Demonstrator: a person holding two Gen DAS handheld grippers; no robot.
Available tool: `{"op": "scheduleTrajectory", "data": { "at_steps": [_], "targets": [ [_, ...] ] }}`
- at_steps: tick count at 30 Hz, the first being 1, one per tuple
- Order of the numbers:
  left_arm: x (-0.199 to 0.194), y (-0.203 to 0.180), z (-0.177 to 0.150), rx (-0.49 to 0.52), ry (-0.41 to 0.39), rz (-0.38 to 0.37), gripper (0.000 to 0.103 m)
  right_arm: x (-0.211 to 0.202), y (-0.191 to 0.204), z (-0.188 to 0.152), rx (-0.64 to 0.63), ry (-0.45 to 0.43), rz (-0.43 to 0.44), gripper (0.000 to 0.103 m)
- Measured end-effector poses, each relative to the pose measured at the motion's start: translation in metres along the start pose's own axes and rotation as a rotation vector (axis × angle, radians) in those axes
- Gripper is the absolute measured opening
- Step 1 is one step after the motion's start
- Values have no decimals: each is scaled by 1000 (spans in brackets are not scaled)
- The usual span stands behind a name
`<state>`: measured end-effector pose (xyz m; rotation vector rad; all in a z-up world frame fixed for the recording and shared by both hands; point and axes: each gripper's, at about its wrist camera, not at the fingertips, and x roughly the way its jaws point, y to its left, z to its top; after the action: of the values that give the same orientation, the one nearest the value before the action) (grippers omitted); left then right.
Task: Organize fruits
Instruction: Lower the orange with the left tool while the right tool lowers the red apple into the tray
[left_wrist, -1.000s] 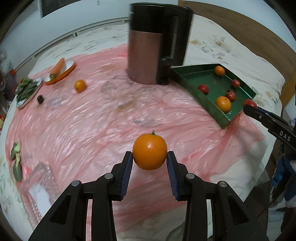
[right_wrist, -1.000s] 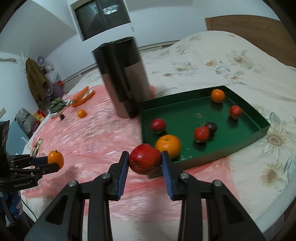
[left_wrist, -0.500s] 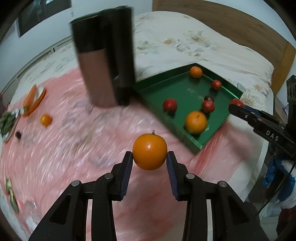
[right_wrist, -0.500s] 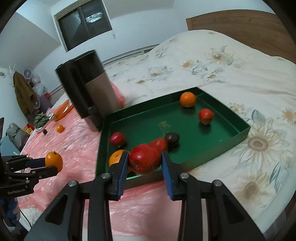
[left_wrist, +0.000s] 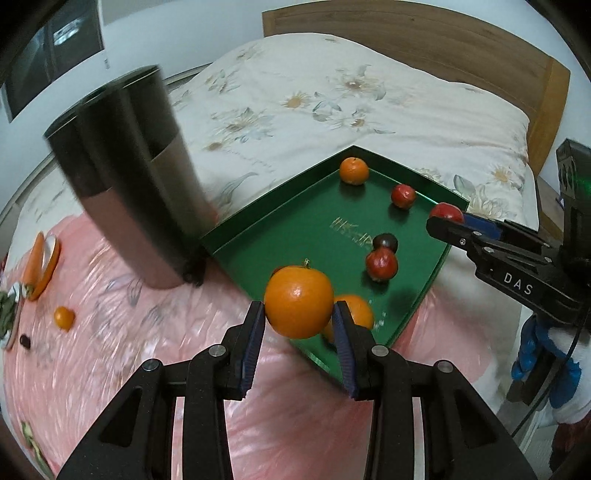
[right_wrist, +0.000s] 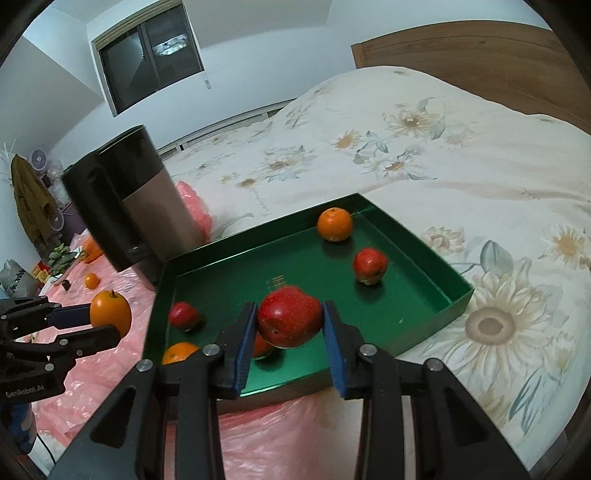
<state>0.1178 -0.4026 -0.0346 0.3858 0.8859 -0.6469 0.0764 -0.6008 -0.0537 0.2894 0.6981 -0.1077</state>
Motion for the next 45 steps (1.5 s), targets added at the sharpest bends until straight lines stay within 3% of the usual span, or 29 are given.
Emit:
{"op": "scheduleTrajectory", "data": {
  "at_steps": [14,33,43,45],
  "targets": [
    [43,-24,25,60,7,1,33,26,-22,9,-27,23,-59,33],
    [89,-42,25,89,59,1,33,49,-32,-4,-51,82,-108,34],
    [93,-44,22,103,66,30,33,49,-26,-5,-69,93,-130,35],
    [91,-43,22,103,59,46,40,49,-24,-6,-71,95,-136,35]
  ]
}}
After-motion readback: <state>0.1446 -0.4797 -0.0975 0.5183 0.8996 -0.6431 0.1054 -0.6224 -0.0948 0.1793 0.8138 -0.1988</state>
